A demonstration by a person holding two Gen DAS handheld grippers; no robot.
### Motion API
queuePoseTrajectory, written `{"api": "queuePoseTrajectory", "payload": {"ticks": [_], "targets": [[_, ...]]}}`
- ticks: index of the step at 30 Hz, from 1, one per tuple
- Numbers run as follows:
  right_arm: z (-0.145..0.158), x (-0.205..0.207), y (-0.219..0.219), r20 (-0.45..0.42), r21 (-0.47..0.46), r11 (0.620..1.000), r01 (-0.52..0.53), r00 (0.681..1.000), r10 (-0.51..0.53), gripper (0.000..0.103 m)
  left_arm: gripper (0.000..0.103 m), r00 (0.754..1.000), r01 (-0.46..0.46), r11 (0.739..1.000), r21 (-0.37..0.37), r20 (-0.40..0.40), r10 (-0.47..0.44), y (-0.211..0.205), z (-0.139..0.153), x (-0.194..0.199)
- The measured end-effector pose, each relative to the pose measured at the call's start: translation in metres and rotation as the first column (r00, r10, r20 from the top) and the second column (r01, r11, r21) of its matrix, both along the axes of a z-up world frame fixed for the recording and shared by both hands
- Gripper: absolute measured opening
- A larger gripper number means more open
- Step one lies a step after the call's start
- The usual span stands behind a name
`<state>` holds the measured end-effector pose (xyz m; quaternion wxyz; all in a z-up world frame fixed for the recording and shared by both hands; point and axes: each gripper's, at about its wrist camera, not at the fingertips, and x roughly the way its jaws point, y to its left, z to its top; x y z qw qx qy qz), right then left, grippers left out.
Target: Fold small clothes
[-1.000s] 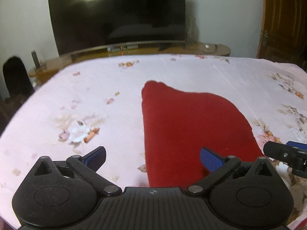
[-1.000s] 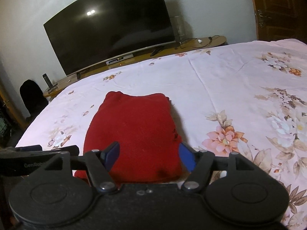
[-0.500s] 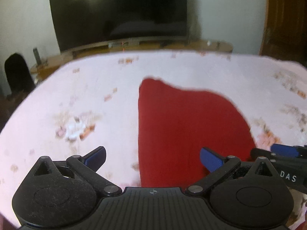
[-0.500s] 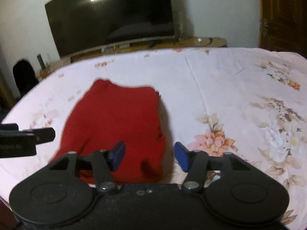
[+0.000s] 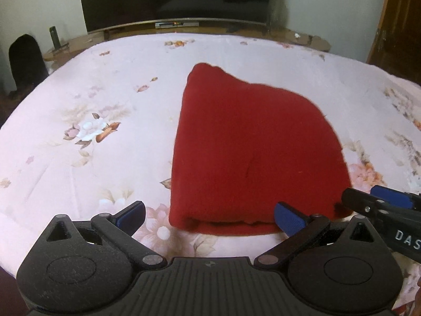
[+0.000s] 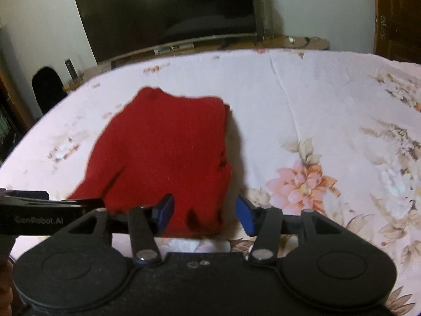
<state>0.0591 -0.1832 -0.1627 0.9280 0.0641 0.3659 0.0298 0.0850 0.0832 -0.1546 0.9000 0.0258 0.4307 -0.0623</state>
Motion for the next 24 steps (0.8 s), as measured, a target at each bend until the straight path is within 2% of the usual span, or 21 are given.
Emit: {"api": "queuePoseTrajectory", "payload": {"ticks": [2, 9, 11, 15, 16, 24], "targets": [[0.009, -0.008, -0.002, 0.016, 0.005, 1.000, -0.005, 1.000, 0.005, 0.061, 0.103, 1.000, -0.007, 1.000, -0.014, 0.003, 0.007, 0.002, 0.007, -0.007], [0.035, -0.040, -0.005, 0.066, 0.008, 1.000, -0.024, 0.998, 0.024, 0.066, 0.103, 0.998, -0.002, 1.000, -0.017, 0.067, 0.004, 0.005, 0.038, -0.038], [0.043, -0.049, -0.005, 0.084, 0.007, 1.000, -0.027, 0.996, 0.026, 0.074, 0.103, 0.996, 0.002, 1.000, -0.012, 0.084, -0.001, 0.004, 0.047, -0.048], [0.065, -0.067, -0.007, 0.143, 0.011, 0.999, -0.034, 0.989, 0.032, 0.082, 0.103, 0.995, 0.011, 1.000, -0.025, 0.103, -0.008, 0.006, 0.063, -0.064], [0.070, -0.071, -0.009, 0.153, 0.018, 0.999, -0.036, 0.988, 0.033, 0.088, 0.103, 0.994, 0.010, 0.999, -0.032, 0.106, -0.007, 0.006, 0.066, -0.067], [0.094, -0.097, -0.017, 0.224, -0.001, 1.000, -0.017, 0.974, 0.017, 0.097, 0.103, 0.988, 0.004, 0.999, -0.041, 0.155, 0.003, 0.000, 0.087, -0.093]]}}
